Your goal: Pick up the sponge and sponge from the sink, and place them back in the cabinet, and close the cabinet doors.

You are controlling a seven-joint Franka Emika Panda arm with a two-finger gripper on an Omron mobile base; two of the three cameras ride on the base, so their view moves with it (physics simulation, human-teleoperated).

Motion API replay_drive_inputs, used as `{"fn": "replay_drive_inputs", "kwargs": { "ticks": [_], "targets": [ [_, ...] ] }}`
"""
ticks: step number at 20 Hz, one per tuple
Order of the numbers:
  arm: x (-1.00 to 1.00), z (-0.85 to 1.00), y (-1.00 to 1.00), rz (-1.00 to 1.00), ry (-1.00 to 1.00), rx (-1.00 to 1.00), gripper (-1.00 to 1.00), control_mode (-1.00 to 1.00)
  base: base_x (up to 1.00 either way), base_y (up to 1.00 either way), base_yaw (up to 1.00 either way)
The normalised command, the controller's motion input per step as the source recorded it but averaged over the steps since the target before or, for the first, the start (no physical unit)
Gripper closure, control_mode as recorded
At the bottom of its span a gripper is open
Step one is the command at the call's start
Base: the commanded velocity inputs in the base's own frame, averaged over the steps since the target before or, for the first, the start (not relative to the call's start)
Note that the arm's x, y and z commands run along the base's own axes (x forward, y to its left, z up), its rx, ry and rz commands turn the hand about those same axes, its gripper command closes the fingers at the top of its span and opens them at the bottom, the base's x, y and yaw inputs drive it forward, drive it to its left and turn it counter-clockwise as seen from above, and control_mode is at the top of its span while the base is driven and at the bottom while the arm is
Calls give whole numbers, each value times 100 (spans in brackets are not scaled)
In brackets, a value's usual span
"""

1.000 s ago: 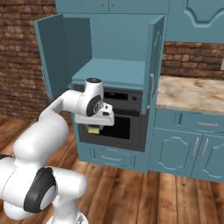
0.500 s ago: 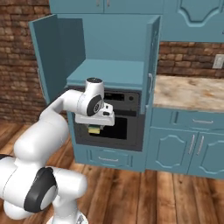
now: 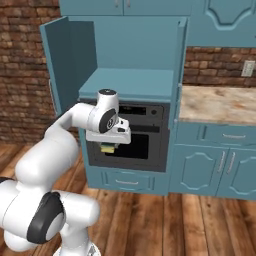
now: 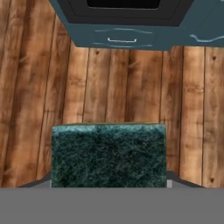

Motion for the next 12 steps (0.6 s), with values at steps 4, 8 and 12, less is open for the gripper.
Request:
{"fn": "replay_drive_inputs", "kwargs": {
  "ticks": [4, 8, 12],
  "targets": [
    [0, 0, 0, 0, 0, 0, 100, 100, 32, 6, -2],
    [0, 0, 0, 0, 0, 0, 100, 100, 56, 0, 0],
    [0, 0, 0, 0, 0, 0, 100, 100, 63, 0, 0]
  ]
}}
